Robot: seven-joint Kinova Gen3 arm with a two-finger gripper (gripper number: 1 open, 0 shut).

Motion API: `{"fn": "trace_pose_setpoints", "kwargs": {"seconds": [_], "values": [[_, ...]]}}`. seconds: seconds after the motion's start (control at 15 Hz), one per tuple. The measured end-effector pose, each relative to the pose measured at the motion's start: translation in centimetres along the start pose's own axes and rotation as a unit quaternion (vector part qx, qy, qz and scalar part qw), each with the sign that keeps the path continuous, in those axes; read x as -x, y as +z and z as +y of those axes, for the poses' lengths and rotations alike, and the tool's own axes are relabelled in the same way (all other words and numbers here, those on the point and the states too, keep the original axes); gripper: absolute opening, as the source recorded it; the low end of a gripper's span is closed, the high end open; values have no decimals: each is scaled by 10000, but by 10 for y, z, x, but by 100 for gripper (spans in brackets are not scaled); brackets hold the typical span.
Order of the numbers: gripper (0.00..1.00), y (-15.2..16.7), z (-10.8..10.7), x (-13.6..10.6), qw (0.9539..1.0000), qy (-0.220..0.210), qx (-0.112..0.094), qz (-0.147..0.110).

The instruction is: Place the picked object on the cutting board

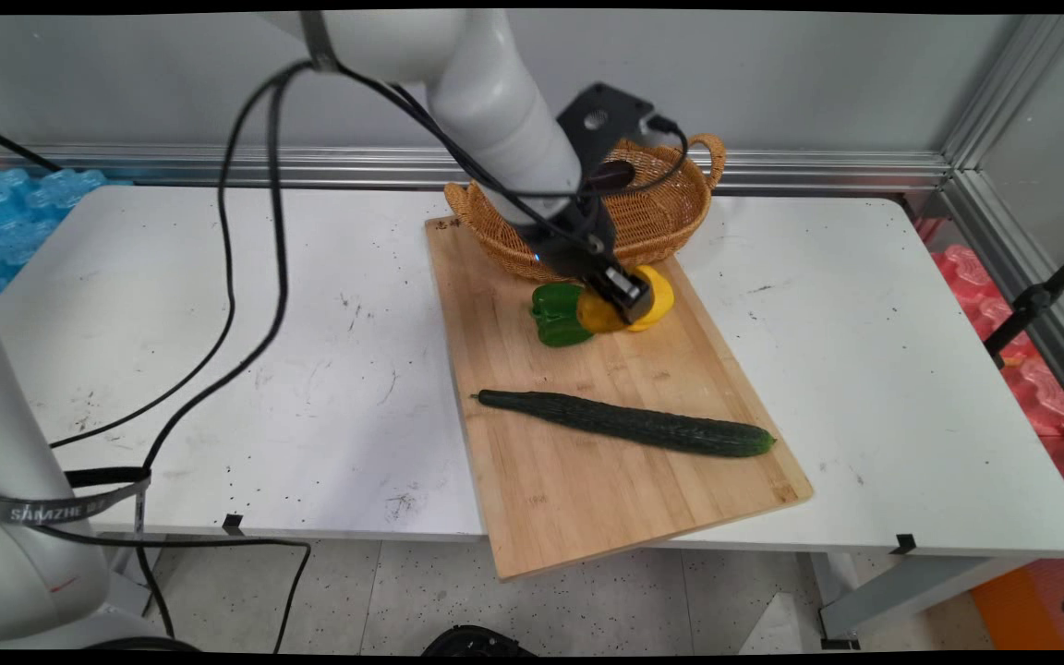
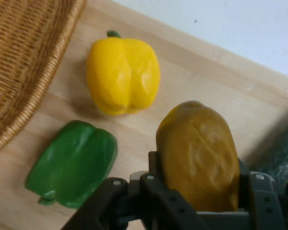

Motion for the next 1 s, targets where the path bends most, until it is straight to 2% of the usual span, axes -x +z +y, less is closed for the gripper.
{"fn": "trace_pose_setpoints", "kwargs": {"seconds": [0.53, 1.0], "values": [[0, 58, 12, 6, 9995, -154, -24, -265], [0, 97, 13, 10, 9991, -156, -16, -394]]}}
